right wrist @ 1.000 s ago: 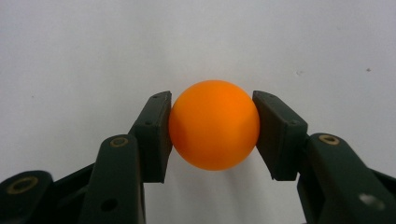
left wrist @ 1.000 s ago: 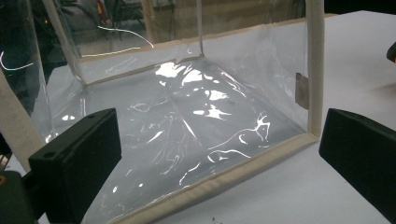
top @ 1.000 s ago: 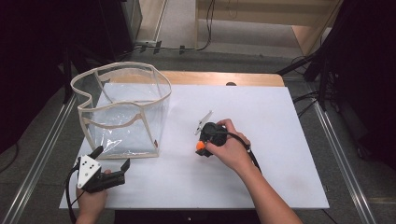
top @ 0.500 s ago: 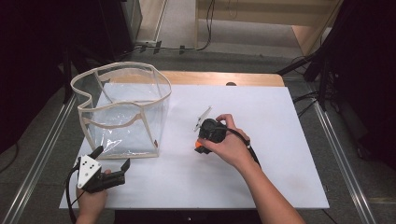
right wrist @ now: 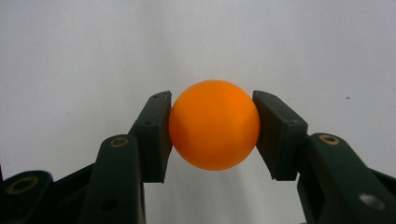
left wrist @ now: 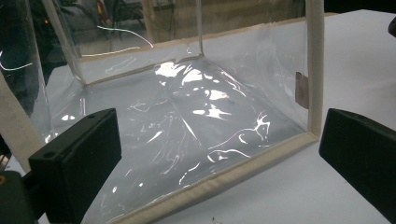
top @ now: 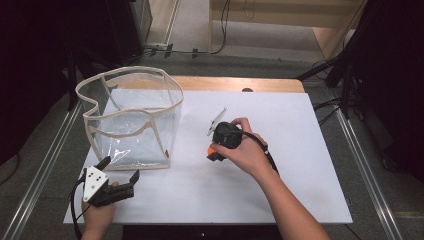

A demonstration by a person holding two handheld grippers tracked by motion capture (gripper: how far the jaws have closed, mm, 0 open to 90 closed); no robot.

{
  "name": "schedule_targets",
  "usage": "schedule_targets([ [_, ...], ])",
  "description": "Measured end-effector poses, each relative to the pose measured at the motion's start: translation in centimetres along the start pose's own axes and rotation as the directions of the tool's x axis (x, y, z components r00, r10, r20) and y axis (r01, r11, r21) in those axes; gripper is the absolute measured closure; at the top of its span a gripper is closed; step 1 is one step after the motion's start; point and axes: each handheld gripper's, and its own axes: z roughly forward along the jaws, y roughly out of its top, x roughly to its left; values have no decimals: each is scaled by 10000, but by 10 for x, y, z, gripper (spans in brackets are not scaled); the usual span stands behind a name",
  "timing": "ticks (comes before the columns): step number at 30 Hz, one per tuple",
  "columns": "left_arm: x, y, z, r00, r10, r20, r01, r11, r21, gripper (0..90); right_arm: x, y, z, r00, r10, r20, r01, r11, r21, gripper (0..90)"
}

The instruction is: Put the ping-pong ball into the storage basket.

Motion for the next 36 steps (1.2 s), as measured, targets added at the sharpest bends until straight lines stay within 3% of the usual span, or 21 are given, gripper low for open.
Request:
schedule_targets([
  [11,0,0,0,10000,1,-1,-1,10000,-4,0,-4,10,-16,9994,-346,-58,346,9994,-41,478],
  [19,0,0,0,10000,1,-11,-1,10000,18,0,-7,16,-22,9994,-290,-188,289,9996,-60,478],
  [36,0,0,0,10000,-21,14,21,10000,19,0,-13,35,-38,9974,-641,-332,640,9979,-48,477],
])
